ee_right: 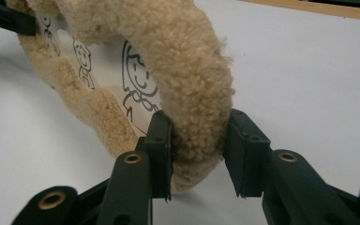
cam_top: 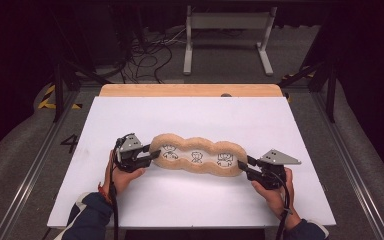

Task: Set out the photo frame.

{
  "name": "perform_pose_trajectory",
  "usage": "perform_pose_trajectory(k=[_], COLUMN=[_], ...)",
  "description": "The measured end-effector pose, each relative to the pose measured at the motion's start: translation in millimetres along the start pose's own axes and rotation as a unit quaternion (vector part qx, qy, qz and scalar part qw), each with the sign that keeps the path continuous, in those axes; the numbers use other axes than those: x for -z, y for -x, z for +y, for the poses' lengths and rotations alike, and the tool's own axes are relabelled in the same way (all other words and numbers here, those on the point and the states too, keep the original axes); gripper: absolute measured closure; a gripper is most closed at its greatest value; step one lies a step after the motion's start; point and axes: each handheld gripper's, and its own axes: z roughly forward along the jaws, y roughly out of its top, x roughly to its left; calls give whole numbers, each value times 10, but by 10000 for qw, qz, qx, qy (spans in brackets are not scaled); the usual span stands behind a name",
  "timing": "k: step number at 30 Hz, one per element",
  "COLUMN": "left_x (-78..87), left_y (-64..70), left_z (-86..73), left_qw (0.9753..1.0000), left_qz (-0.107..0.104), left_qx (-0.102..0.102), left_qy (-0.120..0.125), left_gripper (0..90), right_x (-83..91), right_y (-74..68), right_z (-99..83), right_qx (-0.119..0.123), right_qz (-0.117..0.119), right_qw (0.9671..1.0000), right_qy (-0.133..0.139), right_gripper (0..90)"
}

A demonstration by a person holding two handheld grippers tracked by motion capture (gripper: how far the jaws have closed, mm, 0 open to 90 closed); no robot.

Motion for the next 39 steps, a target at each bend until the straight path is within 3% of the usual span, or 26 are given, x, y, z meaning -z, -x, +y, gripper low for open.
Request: perform_pose_trajectory(k=[12, 18, 39], left_x=[60, 60, 31], left_y=[80, 100, 132], left_z=[-46, -50, -64], left_qw=[10000, 10000, 9999], left_qz=[-52, -36, -109], left_qx=[77, 73, 66], left_qy=[5, -2, 66], left_gripper=[625, 624, 619], right_x=[-63, -71, -156], right_y=[82, 82, 147], right_z=[47, 56, 86], right_qx=[33, 184, 94], right_qz=[-8, -48, -163], right_qw=[10000, 9998, 9998], right_qy=[-35, -52, -12], right_gripper=[656, 654, 659])
